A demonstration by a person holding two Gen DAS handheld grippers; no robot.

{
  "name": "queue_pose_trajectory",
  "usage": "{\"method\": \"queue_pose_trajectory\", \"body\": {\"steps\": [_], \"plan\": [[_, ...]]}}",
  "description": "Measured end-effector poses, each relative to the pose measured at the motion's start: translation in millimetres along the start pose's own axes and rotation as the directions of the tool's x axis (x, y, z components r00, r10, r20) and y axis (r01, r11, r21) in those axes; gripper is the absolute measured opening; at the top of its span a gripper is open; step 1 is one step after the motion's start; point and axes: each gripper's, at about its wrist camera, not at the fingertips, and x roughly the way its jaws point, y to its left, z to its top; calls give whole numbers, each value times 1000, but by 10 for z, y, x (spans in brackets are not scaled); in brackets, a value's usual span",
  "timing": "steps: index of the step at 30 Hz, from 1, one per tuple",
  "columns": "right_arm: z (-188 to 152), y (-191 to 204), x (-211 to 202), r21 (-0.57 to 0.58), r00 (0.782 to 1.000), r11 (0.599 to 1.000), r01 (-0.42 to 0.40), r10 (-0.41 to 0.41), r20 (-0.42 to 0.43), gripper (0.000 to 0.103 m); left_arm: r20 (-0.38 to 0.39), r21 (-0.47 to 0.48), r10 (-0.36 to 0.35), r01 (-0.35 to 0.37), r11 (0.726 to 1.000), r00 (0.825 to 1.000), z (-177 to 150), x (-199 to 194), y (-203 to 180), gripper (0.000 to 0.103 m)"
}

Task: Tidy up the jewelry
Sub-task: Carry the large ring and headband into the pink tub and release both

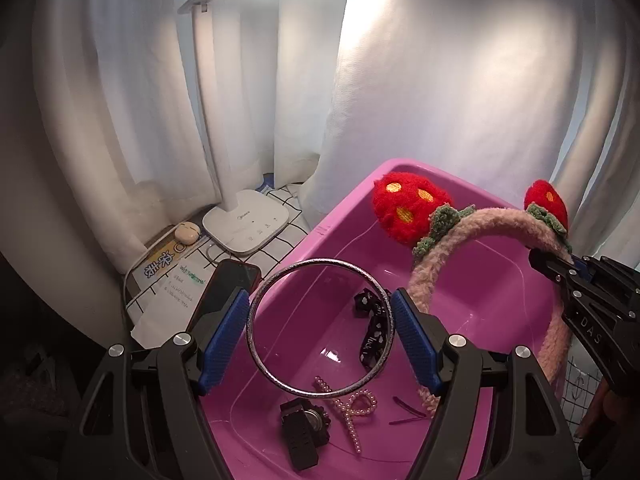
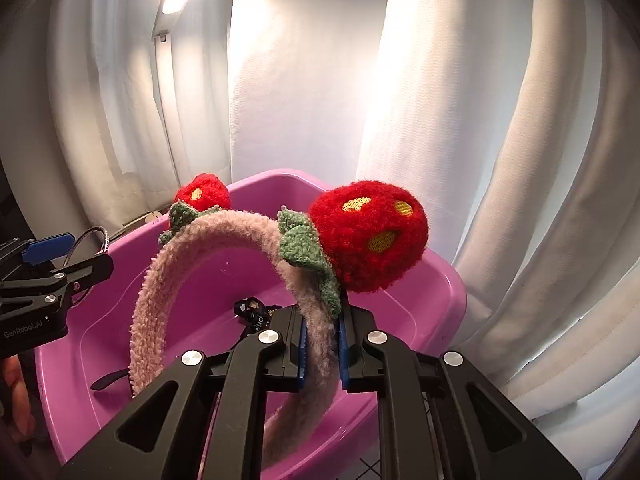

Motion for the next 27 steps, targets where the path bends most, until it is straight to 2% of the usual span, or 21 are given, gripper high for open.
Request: {"method": "queue_pose_trajectory", "body": {"steps": [8, 13, 14, 17, 19, 21, 27], "plan": [[90, 79, 330, -10, 996, 1000, 10, -11, -90, 12, -111, -15, -18, 17, 1000, 994, -79, 222, 36, 72], [50, 87, 419, 1, 991, 1000, 16, -16, -130, 16, -147, -21, -30, 28, 999, 989, -126, 282, 16, 74], [41, 95, 438, 0, 990, 1000, 20, -20, -140, 19, -151, -25, -35, 32, 999, 988, -134, 288, 21, 79], [29, 100, 437, 12, 989, 1000, 24, -23, -145, 40, -146, -28, -43, 39, 999, 988, -142, 270, 23, 87], [1, 73, 381, 12, 990, 999, 34, -32, -137, 43, -146, -22, -43, 41, 999, 988, -147, 261, 14, 89], [12, 60, 325, 16, 992, 999, 46, -44, -115, 57, -148, -15, -37, 35, 999, 988, -151, 251, 2, 91], [52, -22, 198, 36, 994, 998, 55, -51, -96, 58, -151, -30, -45, 41, 999, 988, -165, 220, 27, 93]]}}
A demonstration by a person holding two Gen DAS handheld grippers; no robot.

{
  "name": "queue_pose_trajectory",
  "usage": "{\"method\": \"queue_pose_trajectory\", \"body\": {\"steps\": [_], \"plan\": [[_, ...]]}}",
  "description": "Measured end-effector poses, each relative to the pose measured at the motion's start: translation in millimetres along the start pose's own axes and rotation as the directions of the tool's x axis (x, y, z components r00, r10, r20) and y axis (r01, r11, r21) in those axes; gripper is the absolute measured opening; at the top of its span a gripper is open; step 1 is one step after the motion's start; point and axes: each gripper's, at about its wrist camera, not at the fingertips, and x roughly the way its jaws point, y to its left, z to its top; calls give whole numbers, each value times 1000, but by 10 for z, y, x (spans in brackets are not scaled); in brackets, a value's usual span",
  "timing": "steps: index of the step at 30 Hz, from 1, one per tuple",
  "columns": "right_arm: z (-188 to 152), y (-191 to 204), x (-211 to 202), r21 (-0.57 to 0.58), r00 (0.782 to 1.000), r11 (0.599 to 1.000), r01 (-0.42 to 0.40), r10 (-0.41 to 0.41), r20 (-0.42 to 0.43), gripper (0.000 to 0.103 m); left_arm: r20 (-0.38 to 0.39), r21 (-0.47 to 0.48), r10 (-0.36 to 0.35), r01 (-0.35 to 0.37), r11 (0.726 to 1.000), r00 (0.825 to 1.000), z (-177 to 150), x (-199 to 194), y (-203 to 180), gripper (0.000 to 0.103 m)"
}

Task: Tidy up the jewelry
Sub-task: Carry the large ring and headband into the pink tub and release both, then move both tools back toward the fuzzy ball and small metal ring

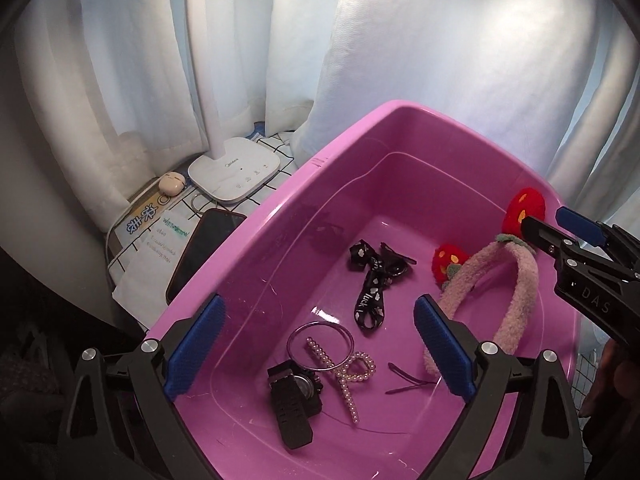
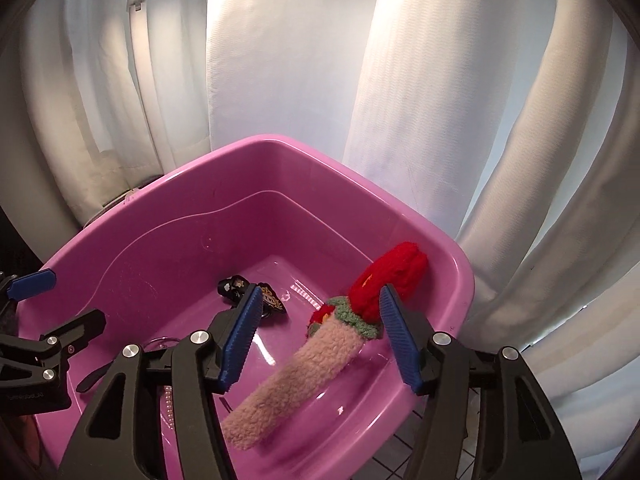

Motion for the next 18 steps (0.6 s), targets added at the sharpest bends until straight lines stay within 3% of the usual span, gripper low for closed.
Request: {"method": "queue_pose_trajectory", "body": {"steps": [11, 18], "plan": [[-93, -84, -363, 42, 997, 998, -39, 37, 61, 60, 52, 0, -56, 56, 998, 997, -9, -274, -47, 95], [-416, -280, -864, 112, 987, 992, -65, 47, 152, 62, 95, 36, -78, 75, 997, 992, -66, -552, -237, 97]]}}
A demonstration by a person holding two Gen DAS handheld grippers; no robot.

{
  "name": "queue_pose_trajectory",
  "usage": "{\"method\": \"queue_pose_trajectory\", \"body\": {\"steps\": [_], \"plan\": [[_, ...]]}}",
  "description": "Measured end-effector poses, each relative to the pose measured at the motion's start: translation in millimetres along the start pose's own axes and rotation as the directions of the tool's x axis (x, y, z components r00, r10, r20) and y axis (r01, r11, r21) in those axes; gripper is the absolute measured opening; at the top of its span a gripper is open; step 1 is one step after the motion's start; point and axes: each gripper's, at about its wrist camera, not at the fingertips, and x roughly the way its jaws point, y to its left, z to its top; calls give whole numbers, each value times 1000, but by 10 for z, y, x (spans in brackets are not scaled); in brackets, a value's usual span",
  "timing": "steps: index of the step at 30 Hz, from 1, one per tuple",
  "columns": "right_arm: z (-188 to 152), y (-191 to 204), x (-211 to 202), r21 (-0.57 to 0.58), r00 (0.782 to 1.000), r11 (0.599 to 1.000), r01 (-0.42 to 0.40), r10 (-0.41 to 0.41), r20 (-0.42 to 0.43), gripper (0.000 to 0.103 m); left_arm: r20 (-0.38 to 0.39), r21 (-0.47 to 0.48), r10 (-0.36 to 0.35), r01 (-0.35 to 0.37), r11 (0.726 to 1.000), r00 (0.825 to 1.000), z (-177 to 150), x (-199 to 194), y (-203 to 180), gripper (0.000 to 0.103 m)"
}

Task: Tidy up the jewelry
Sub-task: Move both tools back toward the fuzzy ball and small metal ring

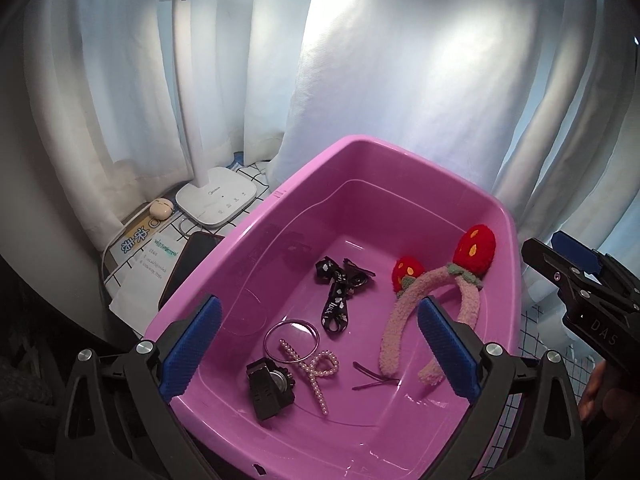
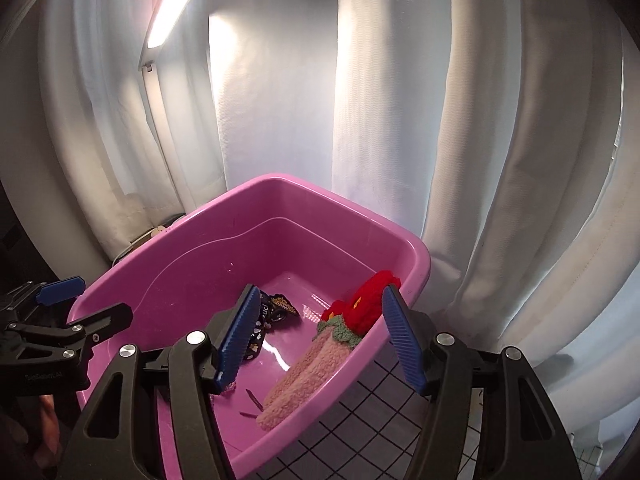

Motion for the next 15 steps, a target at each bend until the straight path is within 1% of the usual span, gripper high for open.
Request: {"method": "queue_pose_trajectory", "body": {"steps": [2, 5, 8, 13, 15], "plan": [[-132, -122, -201, 28, 1000, 1000, 10, -11, 30, 64, 12, 11, -17, 17, 1000, 1000, -20, -90, -77, 97], [-401, -363, -502, 86, 997, 996, 29, -34, 65, 66, 25, 32, -56, 55, 998, 998, -48, -226, -249, 97], [-719, -623, -767, 125, 993, 988, 91, -100, 68, 66, 44, 55, -121, 118, 991, 992, -80, -356, -480, 97], [-1256, -1059, -1159, 190, 971, 957, 220, -233, 47, 67, 62, 134, -229, 219, 966, 971, -176, -490, -1005, 97], [-1440, -1230, -1277, 225, 962, 939, 259, -273, 30, 67, 58, 171, -284, 270, 947, 957, -236, -500, -1227, 97]]}}
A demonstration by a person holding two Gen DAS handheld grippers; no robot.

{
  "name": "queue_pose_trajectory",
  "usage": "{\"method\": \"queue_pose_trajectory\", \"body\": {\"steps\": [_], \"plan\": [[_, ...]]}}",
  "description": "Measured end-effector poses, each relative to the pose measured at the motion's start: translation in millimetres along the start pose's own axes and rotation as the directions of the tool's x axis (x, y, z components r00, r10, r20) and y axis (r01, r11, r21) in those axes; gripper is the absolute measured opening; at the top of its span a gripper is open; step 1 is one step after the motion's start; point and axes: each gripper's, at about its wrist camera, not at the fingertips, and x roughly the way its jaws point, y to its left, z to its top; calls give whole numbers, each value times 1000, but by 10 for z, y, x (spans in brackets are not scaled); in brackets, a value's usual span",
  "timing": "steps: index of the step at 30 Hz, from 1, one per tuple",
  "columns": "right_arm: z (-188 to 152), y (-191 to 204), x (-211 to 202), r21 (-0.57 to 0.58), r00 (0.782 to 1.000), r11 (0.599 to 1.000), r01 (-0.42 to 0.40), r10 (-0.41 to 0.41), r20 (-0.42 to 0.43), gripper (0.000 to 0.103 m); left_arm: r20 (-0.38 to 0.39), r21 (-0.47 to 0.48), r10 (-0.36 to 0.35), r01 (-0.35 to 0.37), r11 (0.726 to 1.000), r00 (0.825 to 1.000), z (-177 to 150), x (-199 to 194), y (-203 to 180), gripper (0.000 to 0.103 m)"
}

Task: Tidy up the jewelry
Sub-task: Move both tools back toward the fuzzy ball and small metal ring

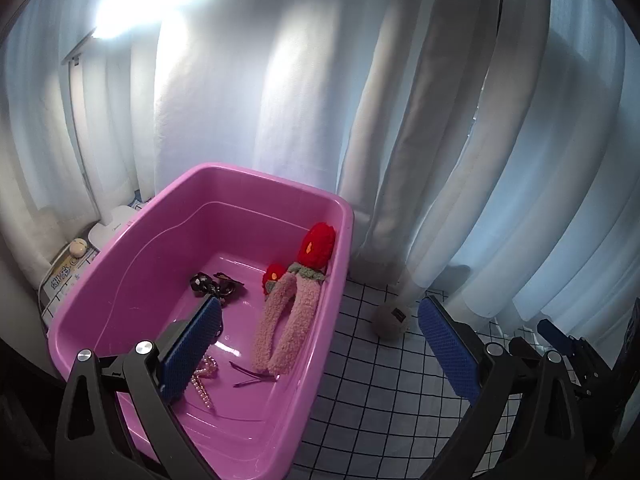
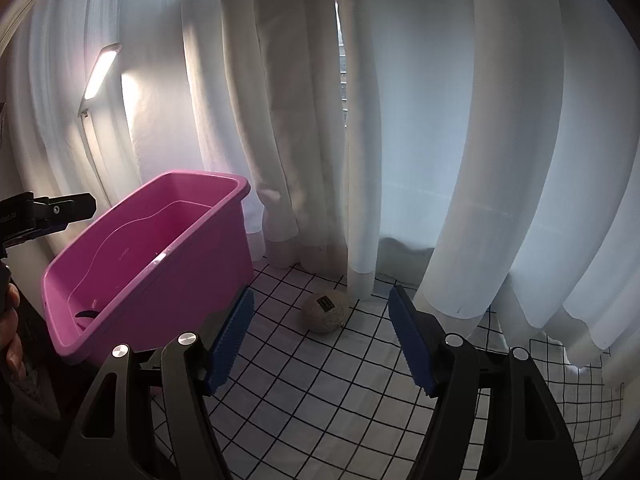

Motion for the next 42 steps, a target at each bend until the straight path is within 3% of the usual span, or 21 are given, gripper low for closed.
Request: {"method": "queue_pose_trajectory", "body": {"steps": [5, 10, 15, 21, 30, 42], "plan": [[-268, -488, -65, 81, 996, 993, 87, -84, -40, 67, -72, 36, -92, 94, 995, 993, -130, 301, -461, 97], [-493, -796, 38, 105, 986, 983, 150, -141, -84, 69, -143, 89, -51, 64, 994, 988, -351, 699, -800, 97], [-667, -984, 365, 151, 983, 979, 140, -118, -143, 69, -189, 142, -28, 55, 988, 982, -577, 1174, -999, 97], [-796, -1064, 875, 177, 973, 976, 124, -85, -214, 69, -248, 146, 13, 24, 989, 969, -751, 1774, -1028, 97], [-870, -1147, 1462, 206, 965, 970, 128, -74, -251, 69, -303, 128, 69, -31, 991, 950, -883, 2413, -938, 97], [-889, -1195, 1977, 210, 939, 956, 207, -134, -318, 69, -295, 158, 64, -17, 987, 953, -885, 2811, -985, 97]]}}
